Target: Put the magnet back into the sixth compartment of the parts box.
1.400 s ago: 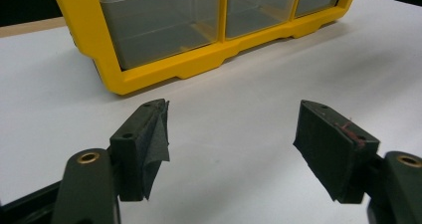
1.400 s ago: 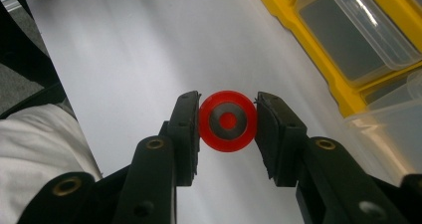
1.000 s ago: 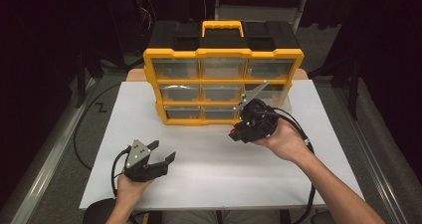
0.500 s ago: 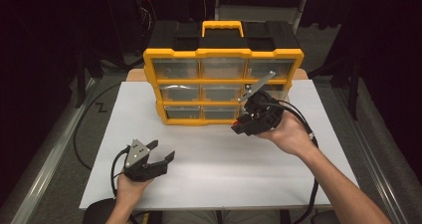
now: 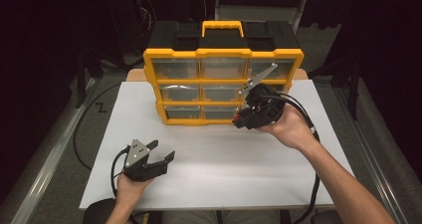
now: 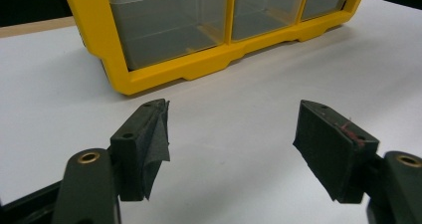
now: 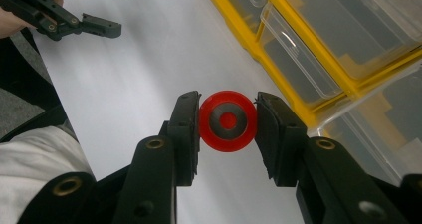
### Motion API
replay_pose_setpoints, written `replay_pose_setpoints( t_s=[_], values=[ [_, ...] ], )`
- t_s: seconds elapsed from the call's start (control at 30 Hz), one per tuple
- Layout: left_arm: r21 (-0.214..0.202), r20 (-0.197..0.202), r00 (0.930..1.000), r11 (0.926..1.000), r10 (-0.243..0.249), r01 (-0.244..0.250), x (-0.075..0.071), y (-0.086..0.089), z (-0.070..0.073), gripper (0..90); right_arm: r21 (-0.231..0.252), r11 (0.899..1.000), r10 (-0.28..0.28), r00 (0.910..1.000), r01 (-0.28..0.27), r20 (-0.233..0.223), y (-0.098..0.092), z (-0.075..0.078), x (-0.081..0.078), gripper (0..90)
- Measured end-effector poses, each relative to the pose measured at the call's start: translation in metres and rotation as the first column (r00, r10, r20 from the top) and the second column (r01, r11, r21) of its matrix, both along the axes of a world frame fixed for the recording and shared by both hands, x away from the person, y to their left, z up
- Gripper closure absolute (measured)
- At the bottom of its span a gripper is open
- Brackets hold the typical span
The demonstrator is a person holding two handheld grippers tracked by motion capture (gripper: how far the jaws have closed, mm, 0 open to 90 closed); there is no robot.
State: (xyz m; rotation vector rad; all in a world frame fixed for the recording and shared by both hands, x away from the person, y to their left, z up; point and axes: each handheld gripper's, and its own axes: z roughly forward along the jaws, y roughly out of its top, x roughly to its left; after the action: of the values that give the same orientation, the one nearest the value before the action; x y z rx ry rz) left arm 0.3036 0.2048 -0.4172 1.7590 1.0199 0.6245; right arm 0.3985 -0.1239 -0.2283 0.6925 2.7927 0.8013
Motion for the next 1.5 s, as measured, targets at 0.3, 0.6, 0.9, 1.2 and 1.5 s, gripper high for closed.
replay_pose_setpoints(
  t_s=[0.3, 0.6, 0.9, 1.2, 1.5],
  values=[
    [-0.001, 0.000, 1.0000, 1.0000, 0.000, 0.000, 0.000, 0.000, 0.000, 29.5, 0.005, 1.000, -0.021, 0.9998, 0.021, 0.004, -0.002, 0.007, 0.005, 65.1],
    [0.001, 0.000, 1.0000, 1.0000, 0.000, 0.000, 0.000, 0.000, 0.000, 29.5, 0.010, 0.999, -0.041, 0.9990, 0.041, 0.016, -0.006, 0.014, 0.012, 65.1],
    [0.000, 0.001, 1.0000, 1.0000, 0.000, 0.000, 0.000, 0.000, 0.000, 29.5, 0.012, 0.998, -0.065, 0.9976, 0.065, 0.025, -0.010, 0.018, 0.016, 65.1],
    [0.000, 0.001, 1.0000, 1.0000, -0.001, 0.001, 0.000, 0.000, 0.000, 29.5, 0.006, 0.996, -0.086, 0.9957, 0.086, 0.033, -0.015, 0.019, 0.020, 65.1],
    [0.001, 0.000, 1.0000, 1.0000, -0.001, 0.001, 0.000, 0.000, 0.000, 29.5, 0.010, 0.994, -0.113, 0.9928, 0.113, 0.038, -0.021, 0.021, 0.025, 65.0]
  ],
)
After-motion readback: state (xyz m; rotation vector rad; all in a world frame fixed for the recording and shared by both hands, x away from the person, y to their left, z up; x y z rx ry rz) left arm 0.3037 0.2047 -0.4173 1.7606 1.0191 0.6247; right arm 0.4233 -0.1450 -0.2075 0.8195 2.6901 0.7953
